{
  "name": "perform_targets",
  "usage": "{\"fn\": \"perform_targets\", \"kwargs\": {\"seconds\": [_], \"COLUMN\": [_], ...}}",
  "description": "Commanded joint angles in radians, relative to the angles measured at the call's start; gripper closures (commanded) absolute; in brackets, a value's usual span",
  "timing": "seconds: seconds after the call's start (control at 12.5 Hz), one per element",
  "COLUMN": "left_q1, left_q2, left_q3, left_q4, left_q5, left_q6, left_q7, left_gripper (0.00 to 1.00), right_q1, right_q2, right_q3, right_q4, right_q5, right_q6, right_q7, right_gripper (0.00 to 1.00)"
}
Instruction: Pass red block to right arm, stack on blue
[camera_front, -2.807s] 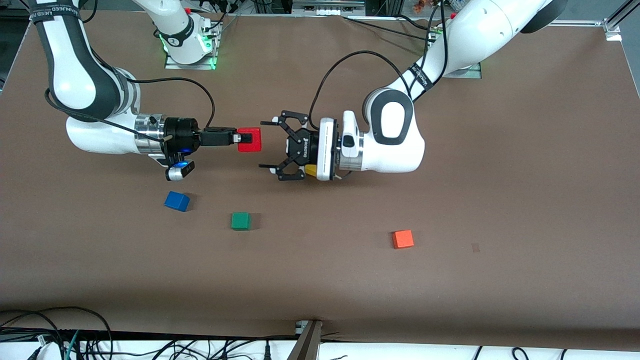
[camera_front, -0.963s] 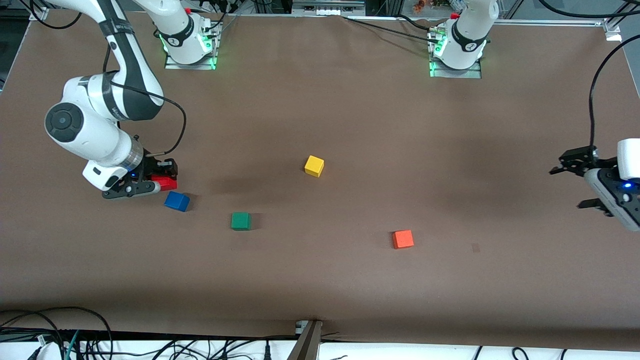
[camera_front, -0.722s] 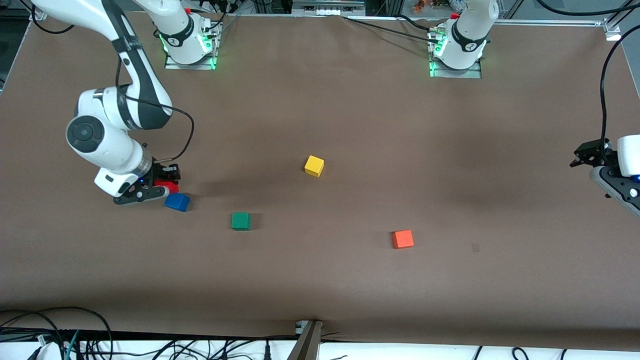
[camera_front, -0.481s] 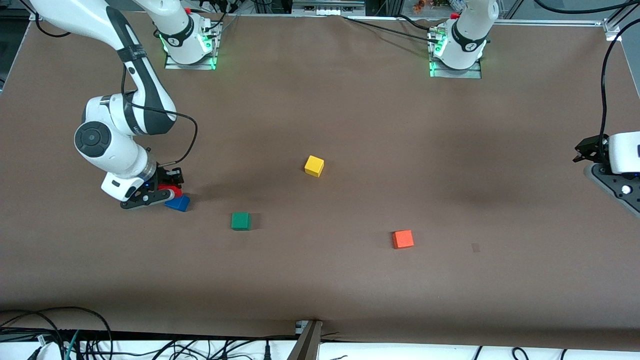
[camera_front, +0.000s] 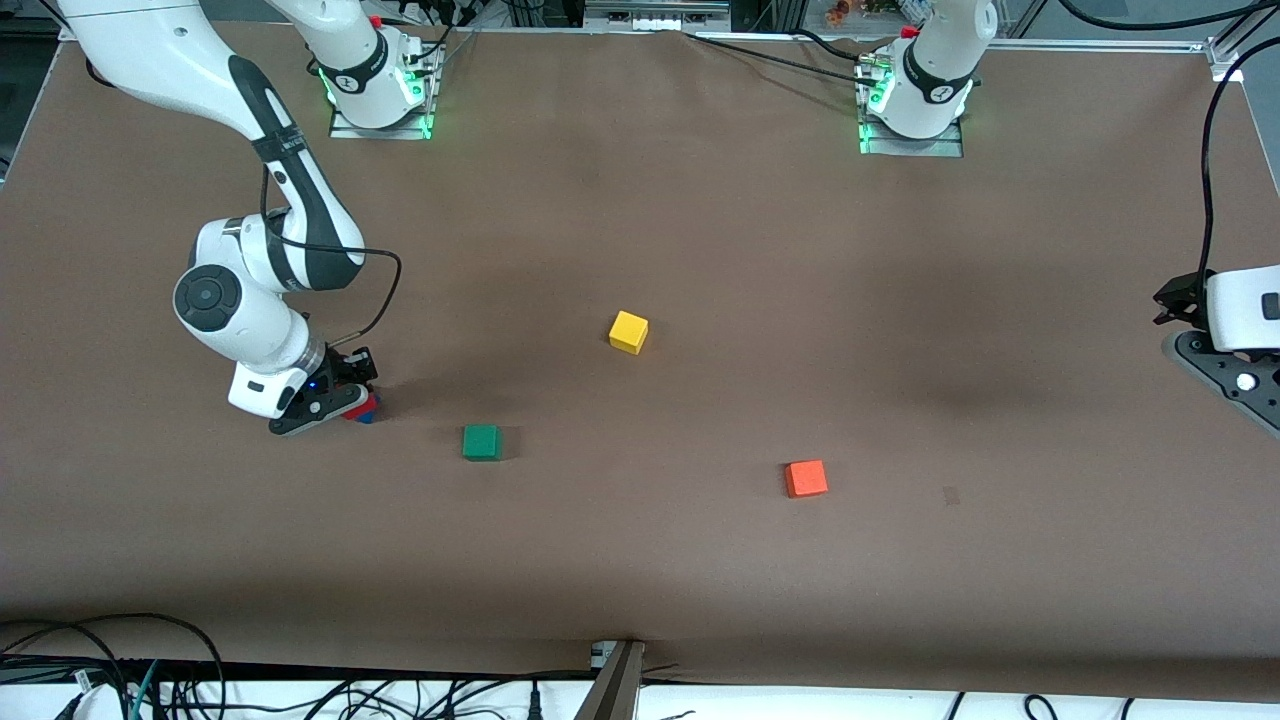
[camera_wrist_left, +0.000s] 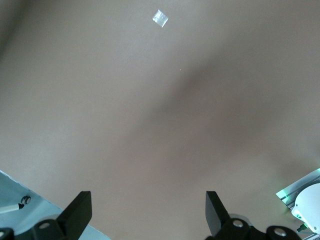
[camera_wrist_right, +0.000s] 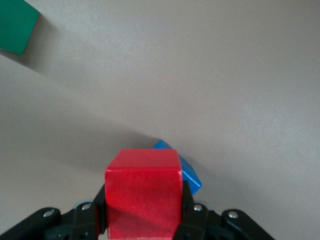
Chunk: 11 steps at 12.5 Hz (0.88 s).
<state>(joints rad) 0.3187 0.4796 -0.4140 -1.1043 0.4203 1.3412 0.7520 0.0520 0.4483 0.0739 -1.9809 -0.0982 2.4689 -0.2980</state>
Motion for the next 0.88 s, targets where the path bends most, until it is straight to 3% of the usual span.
{"fn": "perform_targets", "kwargs": {"seconds": [0.0,0.24,0.48,0.56,0.64,0.72,0.8], "left_q1": [0.025,0.025,-0.047,-0.059,-0.062,-0.082,-0.152], "left_q2": [-0.033,-0.099,-0.301,-0.368,-0.415,-0.441,-0.447], "left_q3": [-0.006,0.003,0.163,0.184,0.184,0.185,0.228], "left_q4": [-0.026,-0.089,-0.300,-0.378,-0.431,-0.466,-0.485], "left_q5": [0.026,-0.029,-0.207,-0.245,-0.268,-0.282,-0.288], "left_q6": [-0.014,-0.007,0.111,0.151,0.179,0.194,0.213], "left_q7": [-0.122,-0.247,-0.492,-0.576,-0.661,-0.742,-0.831], "left_gripper": [0.00,0.00,0.00,0.00,0.00,0.00,0.00], "right_q1": [-0.011,-0.011,-0.012,-0.012,-0.012,-0.012,-0.011], "right_q2": [0.004,-0.003,-0.003,-0.002,-0.002,-0.002,-0.009], "right_q3": [0.004,0.003,-0.014,-0.014,-0.014,-0.014,-0.014], "right_q4": [-0.003,-0.004,-0.009,-0.009,-0.009,-0.007,-0.009], "right_q5": [-0.008,-0.008,-0.006,-0.006,-0.003,-0.003,-0.003], "right_q6": [0.010,0.004,0.004,0.004,0.004,0.004,0.002], "right_q7": [-0.029,-0.035,-0.053,-0.052,-0.046,-0.044,-0.041], "right_gripper": [1.00,0.97,0.96,0.90,0.58,0.01,0.00]}}
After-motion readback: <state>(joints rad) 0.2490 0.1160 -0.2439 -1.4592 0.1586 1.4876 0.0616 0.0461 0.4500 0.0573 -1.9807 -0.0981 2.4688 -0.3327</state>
